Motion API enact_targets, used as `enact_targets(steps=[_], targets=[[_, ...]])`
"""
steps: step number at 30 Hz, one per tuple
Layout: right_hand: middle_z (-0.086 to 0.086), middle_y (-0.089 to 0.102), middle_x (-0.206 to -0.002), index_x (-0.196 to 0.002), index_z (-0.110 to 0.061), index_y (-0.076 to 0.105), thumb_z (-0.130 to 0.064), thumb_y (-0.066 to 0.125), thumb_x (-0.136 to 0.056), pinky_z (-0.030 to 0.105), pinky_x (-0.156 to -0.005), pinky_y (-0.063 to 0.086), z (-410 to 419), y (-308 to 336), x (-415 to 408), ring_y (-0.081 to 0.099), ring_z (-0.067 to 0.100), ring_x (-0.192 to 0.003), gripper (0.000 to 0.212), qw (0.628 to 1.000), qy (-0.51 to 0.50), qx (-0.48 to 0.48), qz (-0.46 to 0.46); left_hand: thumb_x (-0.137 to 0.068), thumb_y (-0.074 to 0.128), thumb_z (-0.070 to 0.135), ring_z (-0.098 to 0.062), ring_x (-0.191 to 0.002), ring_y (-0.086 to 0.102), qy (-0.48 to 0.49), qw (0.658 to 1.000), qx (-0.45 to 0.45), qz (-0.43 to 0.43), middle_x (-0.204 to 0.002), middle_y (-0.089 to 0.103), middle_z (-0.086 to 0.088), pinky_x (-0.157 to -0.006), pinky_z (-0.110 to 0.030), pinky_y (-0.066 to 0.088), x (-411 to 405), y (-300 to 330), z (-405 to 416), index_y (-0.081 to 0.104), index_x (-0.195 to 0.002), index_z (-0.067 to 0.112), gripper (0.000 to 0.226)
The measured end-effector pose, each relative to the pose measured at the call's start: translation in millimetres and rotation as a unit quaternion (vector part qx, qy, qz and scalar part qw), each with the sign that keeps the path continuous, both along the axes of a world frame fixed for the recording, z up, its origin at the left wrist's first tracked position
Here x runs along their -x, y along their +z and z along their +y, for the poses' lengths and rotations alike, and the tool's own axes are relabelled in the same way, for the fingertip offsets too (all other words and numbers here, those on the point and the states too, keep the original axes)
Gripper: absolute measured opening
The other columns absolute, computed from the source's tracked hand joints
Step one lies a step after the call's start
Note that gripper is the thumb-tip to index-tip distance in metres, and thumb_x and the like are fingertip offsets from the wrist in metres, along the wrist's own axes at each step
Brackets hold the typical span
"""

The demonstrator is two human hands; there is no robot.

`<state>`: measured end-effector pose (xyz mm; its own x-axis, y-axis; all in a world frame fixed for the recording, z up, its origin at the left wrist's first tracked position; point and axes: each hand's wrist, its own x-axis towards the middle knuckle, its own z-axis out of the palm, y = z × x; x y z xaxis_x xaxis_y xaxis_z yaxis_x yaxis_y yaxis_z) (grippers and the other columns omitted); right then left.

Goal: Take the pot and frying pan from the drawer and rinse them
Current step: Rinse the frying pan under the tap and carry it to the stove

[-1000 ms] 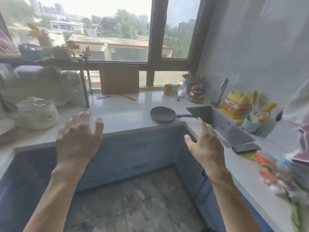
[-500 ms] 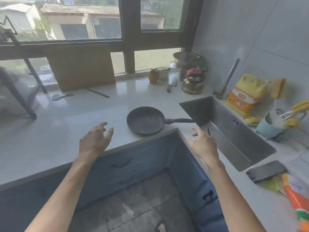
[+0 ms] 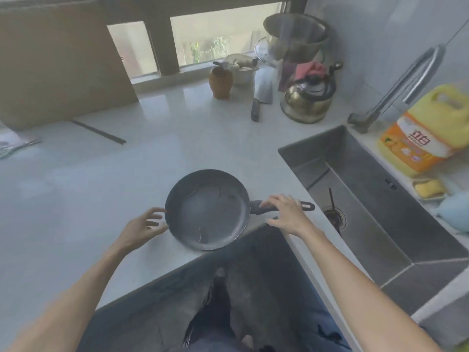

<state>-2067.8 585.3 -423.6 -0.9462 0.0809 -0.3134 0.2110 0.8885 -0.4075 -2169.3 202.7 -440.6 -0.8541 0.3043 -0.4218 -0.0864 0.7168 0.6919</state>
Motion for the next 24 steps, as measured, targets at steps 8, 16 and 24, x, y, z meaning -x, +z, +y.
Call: enact_targets(steps=[8, 16, 24], targets=[[-0.01, 0.065, -0.091, -0.103, -0.043, 0.048, -0.027, 0.059, -0.073, 0.032, -0.069, 0.043, 26.3, -19.6, 60.0, 0.06, 0.018, -0.084, 0.035, 0.988, 0.056, 0.065, -0.125, -0.075, 0.07, -0.003, -0.001, -0.081, 0.062, -0.057, 0.998, 0.029, 0.002, -0.093, 0.07, 0.015, -0.073, -0.002, 0.042, 53.7, -11.3, 29.8, 0.064, -0.084, 0.045, 0.05], [-0.014, 0.066, -0.086, -0.104, -0.052, 0.048, -0.042, 0.061, -0.069, 0.022, -0.061, 0.044, 101.6, 4.8, 13.5, 0.061, 0.009, -0.074, 0.039, 0.987, -0.117, 0.106, -0.042, -0.075, 0.073, 0.001, 0.01, -0.088, 0.062, -0.181, 0.981, 0.001, 0.065, -0.099, 0.066, 0.028, -0.076, 0.002, 0.039, 123.3, 40.7, 140.6, 0.063, -0.099, 0.046, 0.052], [-0.03, 0.067, -0.092, -0.099, -0.051, 0.051, -0.039, 0.072, -0.074, 0.023, -0.074, 0.049, 235.9, 31.6, -82.7, 0.061, -0.002, -0.083, 0.035, 0.947, -0.312, 0.066, 0.048, -0.081, 0.07, 0.015, -0.007, -0.082, 0.069, -0.355, 0.924, -0.057, 0.128, -0.088, 0.071, 0.011, -0.082, -0.032, 0.053, 150.4, 68.3, 395.5, 0.062, -0.107, 0.039, 0.037]])
